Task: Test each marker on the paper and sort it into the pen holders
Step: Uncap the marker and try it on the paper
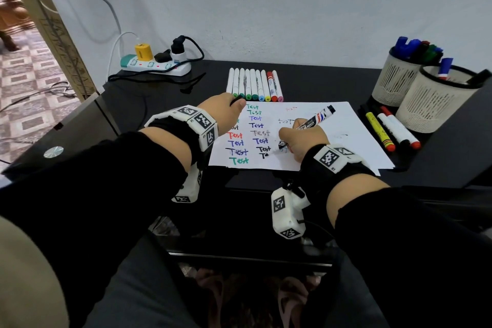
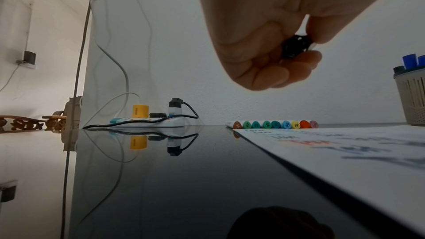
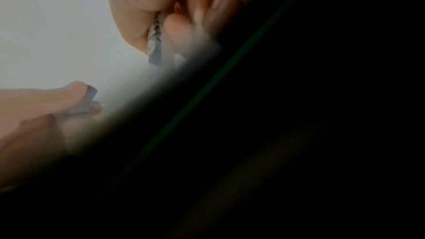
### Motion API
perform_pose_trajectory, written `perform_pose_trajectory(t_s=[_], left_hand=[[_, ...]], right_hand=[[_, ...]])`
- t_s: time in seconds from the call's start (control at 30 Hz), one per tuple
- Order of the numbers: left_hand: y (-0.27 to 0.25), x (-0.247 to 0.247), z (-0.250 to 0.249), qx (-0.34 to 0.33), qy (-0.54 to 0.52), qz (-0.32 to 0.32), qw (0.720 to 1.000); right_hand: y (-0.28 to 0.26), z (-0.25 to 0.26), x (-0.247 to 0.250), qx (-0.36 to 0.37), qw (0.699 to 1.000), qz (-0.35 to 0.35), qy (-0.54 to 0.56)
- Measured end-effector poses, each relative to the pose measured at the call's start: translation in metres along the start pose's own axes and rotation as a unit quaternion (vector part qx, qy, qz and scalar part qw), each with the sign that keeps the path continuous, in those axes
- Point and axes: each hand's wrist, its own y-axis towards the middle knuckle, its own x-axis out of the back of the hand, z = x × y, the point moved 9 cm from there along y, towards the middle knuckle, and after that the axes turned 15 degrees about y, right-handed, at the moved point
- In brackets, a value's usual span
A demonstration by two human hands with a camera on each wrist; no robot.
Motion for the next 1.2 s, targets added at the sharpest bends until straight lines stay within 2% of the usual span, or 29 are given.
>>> perform_pose_trajectory(t_s=[0.13, 0.43, 0.7, 0.9, 0.97, 1.2], left_hand=[[0.000, 0.000, 0.000, 0.000, 0.000, 0.000, 1.000], [0.001, -0.002, 0.000, 0.002, 0.003, 0.004, 1.000], [0.002, -0.003, 0.000, 0.004, 0.001, 0.004, 1.000], [0.001, -0.001, 0.000, -0.002, 0.005, 0.000, 1.000], [0.001, -0.002, 0.000, 0.000, 0.005, 0.001, 1.000], [0.002, -0.003, 0.001, 0.005, 0.001, 0.002, 1.000]], right_hand=[[-0.001, 0.002, -0.001, 0.006, 0.999, 0.007, -0.031], [-0.002, 0.001, 0.005, 0.015, 1.000, -0.014, 0.014], [-0.001, 0.003, 0.001, 0.030, 0.999, 0.004, 0.030], [0.004, -0.005, 0.012, -0.021, 0.991, -0.011, 0.131], [0.005, -0.004, 0.017, -0.015, 0.988, -0.025, 0.152], [0.001, -0.003, 0.013, 0.025, 0.999, -0.021, 0.035]])
